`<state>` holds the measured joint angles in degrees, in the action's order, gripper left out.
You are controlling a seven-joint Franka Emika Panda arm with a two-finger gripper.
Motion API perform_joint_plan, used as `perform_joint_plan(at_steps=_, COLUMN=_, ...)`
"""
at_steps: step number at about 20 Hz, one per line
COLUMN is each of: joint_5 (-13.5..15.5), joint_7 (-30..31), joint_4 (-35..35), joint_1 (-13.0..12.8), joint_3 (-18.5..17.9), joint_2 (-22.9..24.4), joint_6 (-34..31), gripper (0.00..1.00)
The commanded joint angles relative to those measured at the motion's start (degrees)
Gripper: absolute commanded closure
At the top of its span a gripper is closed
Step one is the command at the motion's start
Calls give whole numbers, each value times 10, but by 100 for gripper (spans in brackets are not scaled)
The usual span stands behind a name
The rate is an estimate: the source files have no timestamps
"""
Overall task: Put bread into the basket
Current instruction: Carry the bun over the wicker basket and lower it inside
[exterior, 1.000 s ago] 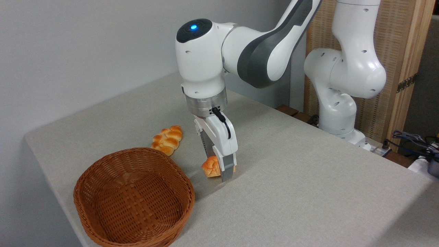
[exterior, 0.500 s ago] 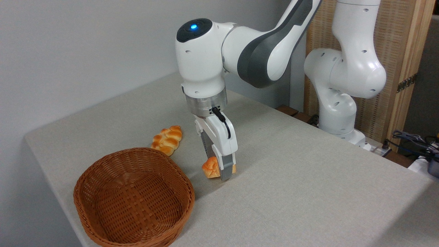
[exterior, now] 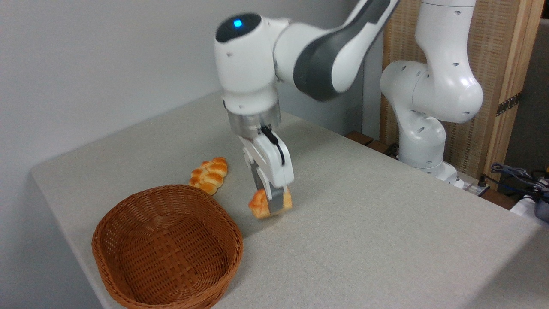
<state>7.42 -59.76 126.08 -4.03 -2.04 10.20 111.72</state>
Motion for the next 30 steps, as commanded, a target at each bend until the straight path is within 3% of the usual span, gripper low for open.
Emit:
perform_joint_plan(at_steps=1, joint_5=81, joint_7=-8, joint_4=-122, joint_1=0, joint_3=-5, joint_2=-37, joint_6=-70, gripper=63)
perform_joint_plan(at_steps=3, joint_5=128, joint_7=-5, joint_4=-164, joint_1=5, joint_3=-7, joint_2=-65, joint_6=-65, gripper=63)
perform_joint_plan(at_steps=5, joint_5=153, joint_7=16, joint_4=-218, joint_1=7, joint_3=-7, joint_2=-112, joint_6=-59, gripper=63)
perform_joint_plan(at_steps=7, joint_5=153, joint_7=42, joint_4=-267, joint_1=7, joint_3=-7, joint_2=-166, joint_6=-35, gripper=59)
perform_joint_plan(at_steps=11, joint_5=151, joint_7=40, joint_4=-272, joint_1=24, joint_3=-10, joint_2=-219, joint_6=61, gripper=58)
perform_joint_plan(at_steps=14, joint_5=150, joint_7=38, joint_4=-269, joint_1=49, joint_3=-2, joint_2=-233, joint_6=125, gripper=28)
perform_joint_plan(at_steps=15, joint_5=150, joint_7=39, joint_4=-269, joint_1=54, joint_3=6, joint_2=-233, joint_6=126, gripper=10)
perform_joint_plan(at_steps=17, joint_5=132, joint_7=38, joint_4=-268, joint_1=54, joint_3=9, joint_2=-233, joint_6=126, gripper=0)
perform_joint_plan(at_steps=25, joint_5=102, joint_7=39, joint_4=-258, joint_1=54, joint_3=11, joint_2=-231, joint_6=119, gripper=0)
perform_joint_plan(at_steps=30, joint_5=100, joint_7=39, joint_4=-259, joint_1=54, joint_3=11, joint_2=-225, joint_6=103, gripper=0)
